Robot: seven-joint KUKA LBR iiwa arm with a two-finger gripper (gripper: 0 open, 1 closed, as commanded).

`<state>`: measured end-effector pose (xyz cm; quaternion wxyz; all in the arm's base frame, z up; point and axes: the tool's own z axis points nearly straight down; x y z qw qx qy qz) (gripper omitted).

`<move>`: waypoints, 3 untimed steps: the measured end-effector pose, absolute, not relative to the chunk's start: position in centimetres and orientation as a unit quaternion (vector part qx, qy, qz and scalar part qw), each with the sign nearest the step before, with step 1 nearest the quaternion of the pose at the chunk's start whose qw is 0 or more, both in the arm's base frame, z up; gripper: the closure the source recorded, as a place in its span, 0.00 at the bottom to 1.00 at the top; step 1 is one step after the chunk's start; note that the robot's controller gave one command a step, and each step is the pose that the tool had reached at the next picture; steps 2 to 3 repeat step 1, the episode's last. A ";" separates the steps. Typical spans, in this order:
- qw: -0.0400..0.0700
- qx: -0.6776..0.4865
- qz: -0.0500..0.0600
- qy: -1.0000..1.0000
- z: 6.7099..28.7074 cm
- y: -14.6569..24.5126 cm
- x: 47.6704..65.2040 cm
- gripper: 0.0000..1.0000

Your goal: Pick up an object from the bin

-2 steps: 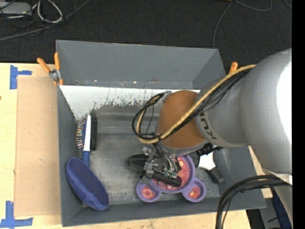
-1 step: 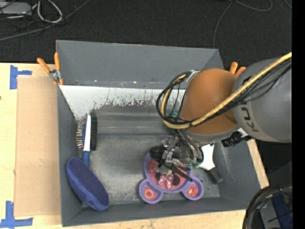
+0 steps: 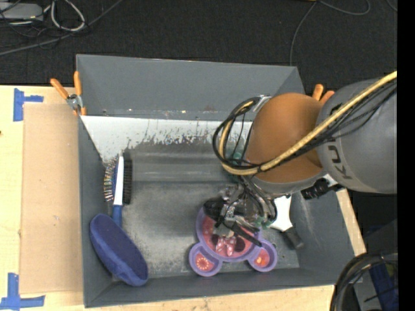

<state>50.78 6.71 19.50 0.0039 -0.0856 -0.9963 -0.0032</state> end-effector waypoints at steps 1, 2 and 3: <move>0.005 -0.086 -0.003 -0.996 20.5 6.6 50.1 1.00; 0.005 -0.086 -0.003 -0.996 20.5 6.6 50.1 1.00; 0.005 -0.086 -0.003 -0.996 20.5 6.6 50.1 1.00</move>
Offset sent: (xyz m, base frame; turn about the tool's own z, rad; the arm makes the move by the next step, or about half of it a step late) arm -0.0045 -0.0049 0.0219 0.0175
